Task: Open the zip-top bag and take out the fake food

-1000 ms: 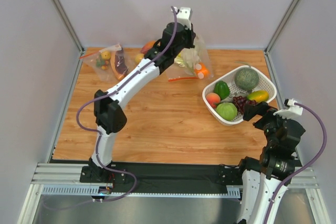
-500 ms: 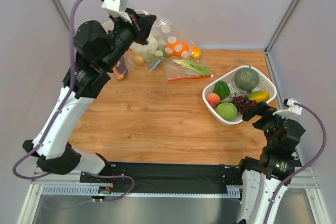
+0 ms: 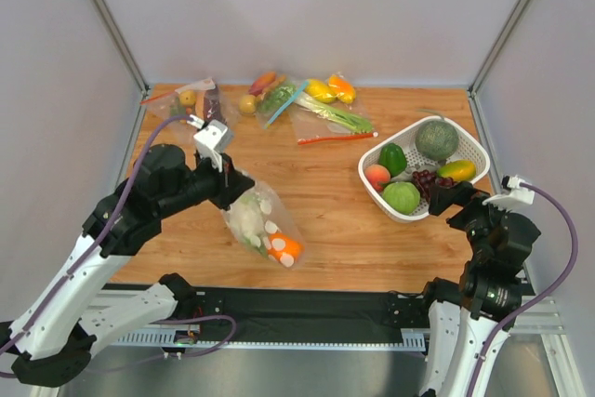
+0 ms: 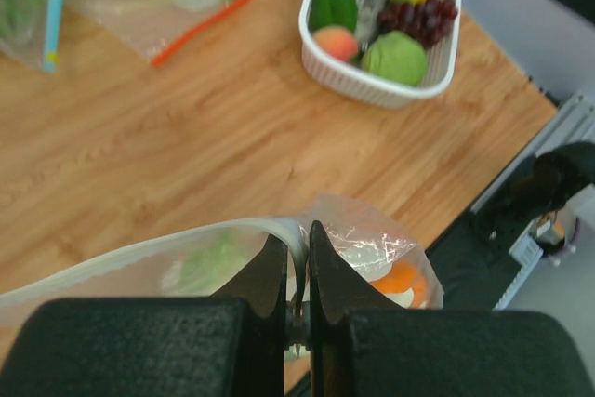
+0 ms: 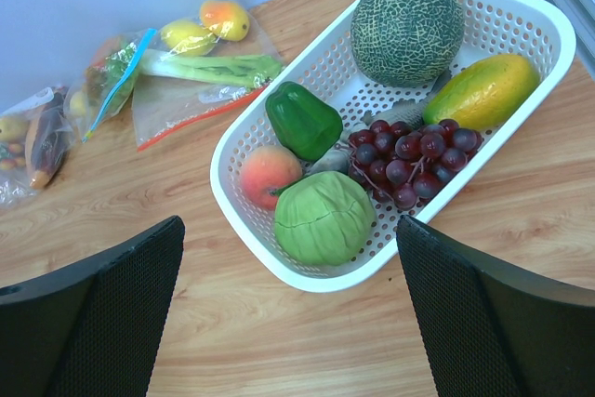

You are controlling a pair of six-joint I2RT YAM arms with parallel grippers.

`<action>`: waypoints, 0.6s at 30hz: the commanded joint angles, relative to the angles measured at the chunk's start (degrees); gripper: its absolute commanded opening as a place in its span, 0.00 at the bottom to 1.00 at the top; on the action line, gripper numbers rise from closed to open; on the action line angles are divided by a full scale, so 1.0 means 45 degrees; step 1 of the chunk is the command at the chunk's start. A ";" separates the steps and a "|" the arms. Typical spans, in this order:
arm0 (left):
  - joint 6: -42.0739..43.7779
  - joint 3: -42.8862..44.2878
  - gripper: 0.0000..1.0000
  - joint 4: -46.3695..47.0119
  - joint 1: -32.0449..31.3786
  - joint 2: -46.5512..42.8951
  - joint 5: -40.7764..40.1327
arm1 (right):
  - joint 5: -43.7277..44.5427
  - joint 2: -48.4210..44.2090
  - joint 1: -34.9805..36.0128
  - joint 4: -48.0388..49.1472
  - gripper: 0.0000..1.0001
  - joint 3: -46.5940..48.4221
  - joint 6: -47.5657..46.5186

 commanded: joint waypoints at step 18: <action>0.1951 0.2915 0.00 -0.2877 -0.0035 0.2013 0.3173 | -0.1341 -0.0934 0.0885 0.0961 0.96 -0.0261 -0.0050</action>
